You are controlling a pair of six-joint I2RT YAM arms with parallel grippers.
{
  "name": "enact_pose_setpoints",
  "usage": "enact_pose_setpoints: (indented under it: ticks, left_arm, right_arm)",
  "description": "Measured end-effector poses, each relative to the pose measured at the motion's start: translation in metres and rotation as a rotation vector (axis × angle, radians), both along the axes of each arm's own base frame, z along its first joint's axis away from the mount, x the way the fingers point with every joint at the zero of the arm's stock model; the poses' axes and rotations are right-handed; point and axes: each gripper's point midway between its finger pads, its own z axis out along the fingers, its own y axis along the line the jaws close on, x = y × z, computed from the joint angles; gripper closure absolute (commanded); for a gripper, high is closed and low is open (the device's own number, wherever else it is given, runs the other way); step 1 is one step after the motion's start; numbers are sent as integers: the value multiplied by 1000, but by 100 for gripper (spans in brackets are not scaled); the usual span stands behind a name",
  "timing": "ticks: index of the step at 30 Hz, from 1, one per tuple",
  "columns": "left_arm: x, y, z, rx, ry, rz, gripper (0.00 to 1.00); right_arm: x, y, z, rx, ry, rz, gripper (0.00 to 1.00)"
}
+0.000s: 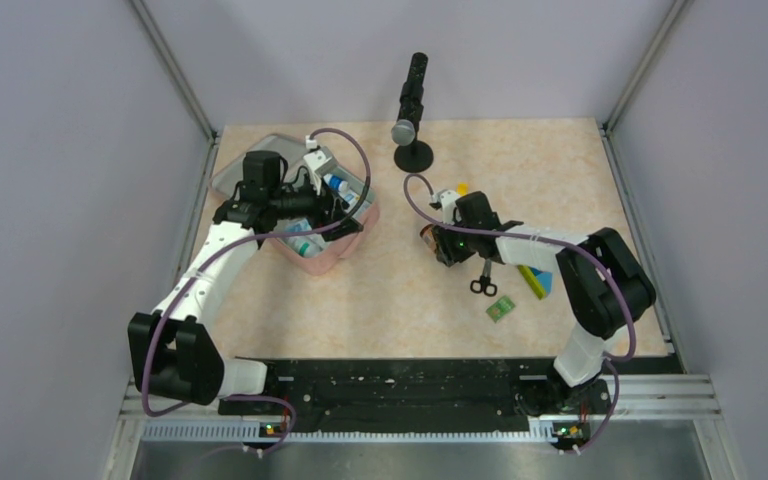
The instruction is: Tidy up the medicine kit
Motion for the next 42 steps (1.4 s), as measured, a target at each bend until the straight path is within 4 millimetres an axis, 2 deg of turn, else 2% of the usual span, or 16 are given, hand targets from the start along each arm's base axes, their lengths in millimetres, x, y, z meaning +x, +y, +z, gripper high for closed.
enact_pose_setpoints:
  ticks: [3,6,9,13,17,19,21,24,28,32,37,42]
  left_arm:
    - [1,0,1,-3,-6,1,19]
    - [2,-1,2,-5,-13,1,19]
    - [2,-1,2,-5,-15,1,19]
    - [2,-1,3,-5,-15,1,19]
    - [2,-1,3,-7,-14,-2,19]
    - [2,-1,3,-7,-15,-2,19]
    - [2,-1,3,-7,-15,-2,19]
    - [2,-1,3,-7,-14,-2,18]
    - [2,-1,3,0,-40,-18,13]
    - [-2,-1,2,20,-139,-77,9]
    - [-9,-6,-5,57,-240,-192,10]
    - [-5,-23,-24,61,-163,-281,12]
  right_arm:
    - [0,-2,-1,-5,6,-15,62]
    - [-1,-3,-1,-9,11,-23,51]
    - [-4,-5,0,-12,15,-26,52]
    - [-10,-9,-1,-18,21,-25,72]
    - [-12,-11,-2,-21,21,-23,83]
    - [-12,-11,-2,-25,17,-11,99]
    - [-13,-10,-2,-28,10,12,100]
    - [-16,-6,-1,-28,-1,88,100]
    - [-29,2,1,-29,-20,281,100]
    - [-41,9,16,-23,-99,503,100]
    - [-39,22,41,-13,-259,690,100]
    - [-28,36,62,-55,-425,832,100]
